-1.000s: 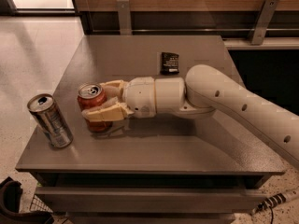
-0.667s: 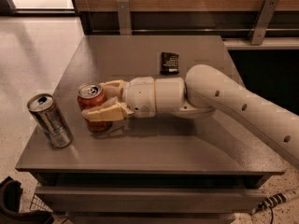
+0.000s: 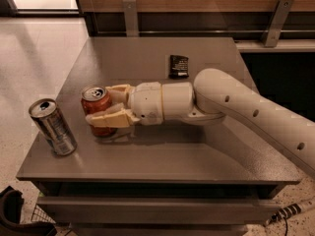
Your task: Move coke can near redbull can
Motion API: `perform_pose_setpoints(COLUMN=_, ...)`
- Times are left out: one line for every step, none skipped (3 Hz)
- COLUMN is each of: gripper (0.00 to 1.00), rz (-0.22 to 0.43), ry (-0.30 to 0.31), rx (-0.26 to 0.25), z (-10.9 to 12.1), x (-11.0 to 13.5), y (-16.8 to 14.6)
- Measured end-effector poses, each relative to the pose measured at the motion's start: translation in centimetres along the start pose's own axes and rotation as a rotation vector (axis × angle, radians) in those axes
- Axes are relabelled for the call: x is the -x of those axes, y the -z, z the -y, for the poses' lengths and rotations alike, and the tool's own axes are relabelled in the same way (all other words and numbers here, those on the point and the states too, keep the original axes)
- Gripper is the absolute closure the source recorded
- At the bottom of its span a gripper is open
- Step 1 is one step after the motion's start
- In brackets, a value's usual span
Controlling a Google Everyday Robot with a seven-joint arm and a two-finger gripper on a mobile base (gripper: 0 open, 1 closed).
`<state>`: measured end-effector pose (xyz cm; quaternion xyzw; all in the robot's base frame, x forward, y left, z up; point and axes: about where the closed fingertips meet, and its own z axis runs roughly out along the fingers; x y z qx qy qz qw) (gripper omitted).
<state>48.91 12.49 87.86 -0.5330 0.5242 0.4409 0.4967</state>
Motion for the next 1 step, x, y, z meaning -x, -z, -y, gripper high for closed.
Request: perform_pose_setpoints(gripper=0.00, rz=0.000, ry=0.001, rx=0.004, z=-0.12, x=0.07, y=-0.18)
